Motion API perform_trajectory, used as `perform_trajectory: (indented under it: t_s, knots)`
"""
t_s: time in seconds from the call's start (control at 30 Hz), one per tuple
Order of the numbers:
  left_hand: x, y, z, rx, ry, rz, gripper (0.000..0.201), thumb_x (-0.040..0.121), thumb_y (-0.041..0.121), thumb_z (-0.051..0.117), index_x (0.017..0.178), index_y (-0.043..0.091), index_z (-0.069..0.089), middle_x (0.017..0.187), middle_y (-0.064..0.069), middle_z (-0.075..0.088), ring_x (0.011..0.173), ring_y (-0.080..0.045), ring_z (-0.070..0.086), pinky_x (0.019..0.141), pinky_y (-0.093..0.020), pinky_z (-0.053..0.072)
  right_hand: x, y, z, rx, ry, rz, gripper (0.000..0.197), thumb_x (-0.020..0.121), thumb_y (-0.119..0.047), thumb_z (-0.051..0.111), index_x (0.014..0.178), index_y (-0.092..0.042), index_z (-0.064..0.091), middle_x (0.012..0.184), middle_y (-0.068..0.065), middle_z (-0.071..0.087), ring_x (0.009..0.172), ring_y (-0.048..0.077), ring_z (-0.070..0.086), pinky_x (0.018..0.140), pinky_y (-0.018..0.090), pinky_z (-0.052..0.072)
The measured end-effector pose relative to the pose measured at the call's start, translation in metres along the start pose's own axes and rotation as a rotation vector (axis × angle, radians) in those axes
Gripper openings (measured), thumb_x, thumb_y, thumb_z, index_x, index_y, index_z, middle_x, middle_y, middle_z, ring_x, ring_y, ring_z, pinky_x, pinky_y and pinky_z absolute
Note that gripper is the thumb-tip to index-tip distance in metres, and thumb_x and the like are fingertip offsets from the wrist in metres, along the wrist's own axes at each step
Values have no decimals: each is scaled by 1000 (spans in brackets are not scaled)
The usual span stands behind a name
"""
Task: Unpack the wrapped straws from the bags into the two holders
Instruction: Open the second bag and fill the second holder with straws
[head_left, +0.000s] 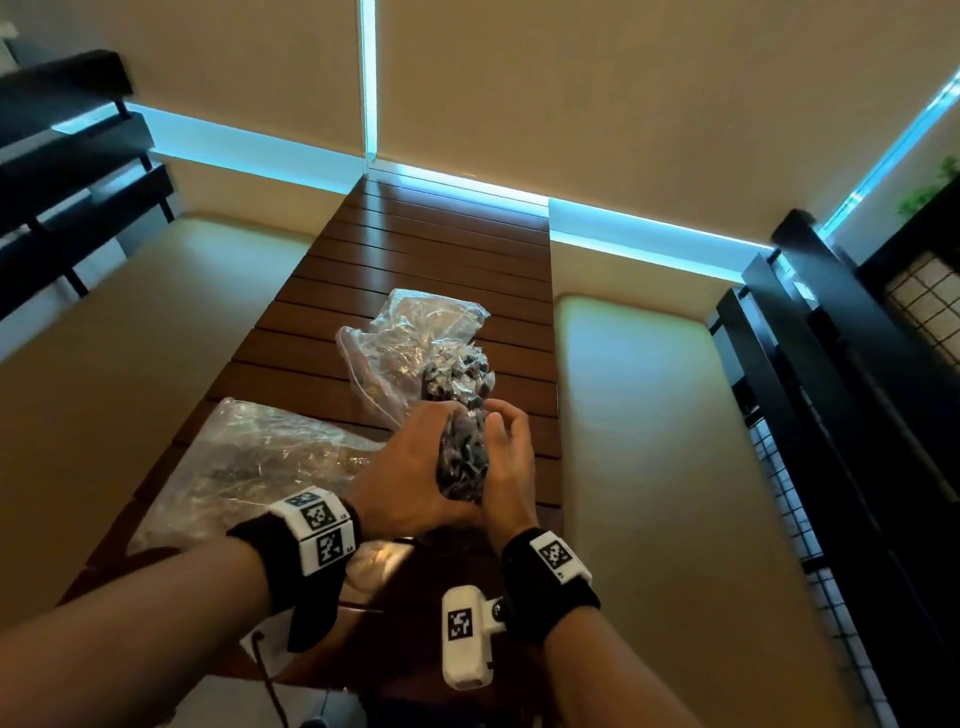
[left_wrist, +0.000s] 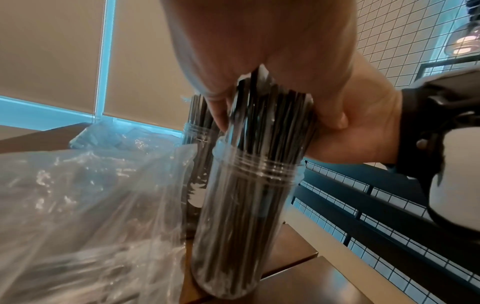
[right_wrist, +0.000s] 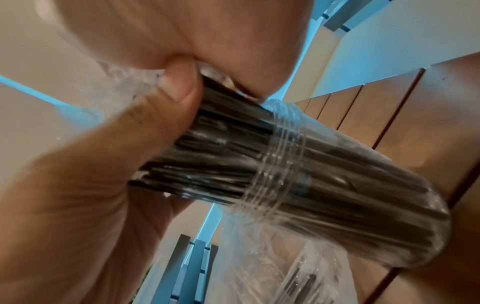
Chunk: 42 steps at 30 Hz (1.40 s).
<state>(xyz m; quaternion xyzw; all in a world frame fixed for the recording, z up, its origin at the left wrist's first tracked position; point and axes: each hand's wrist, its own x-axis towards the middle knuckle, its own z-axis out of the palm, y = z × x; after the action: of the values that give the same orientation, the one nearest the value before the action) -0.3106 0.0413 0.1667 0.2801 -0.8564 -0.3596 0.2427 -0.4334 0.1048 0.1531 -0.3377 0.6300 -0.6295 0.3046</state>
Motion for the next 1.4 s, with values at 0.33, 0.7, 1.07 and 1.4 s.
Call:
perform_trajectory:
  t_s: [0.33,0.7,1.07,1.4]
  knots:
    - [4,-3,14,-44,122,-23,62,66,46,75,119,24,51,108,10,59,95,-2,60,80,-26,55,-7,14,-37,-153,-475,50,90,67,-73,69,143,-54,24,141,-3,42,127,16,49,102,38,48]
    - [-6,3,24,40,8,-101,68,73,59,76,124,26,46,113,12,55,100,-2,57,84,-23,50,-12,41,-22,-492,-258,-169,72,66,-52,75,127,-19,54,112,-45,46,93,-19,56,73,5,49]
    - [9,14,-17,92,-382,-174,92,69,97,18,121,28,49,110,7,61,95,-12,62,88,-37,54,-14,45,-11,-228,-39,-239,65,65,-30,86,113,-40,43,88,-5,70,75,6,70,62,28,60]
    - [16,30,18,661,-180,157,63,101,53,19,142,15,47,137,-1,56,134,-21,45,111,-41,34,-12,51,-3,-656,-144,-308,32,74,-28,84,98,-18,64,86,-29,51,82,-18,46,71,-5,32]
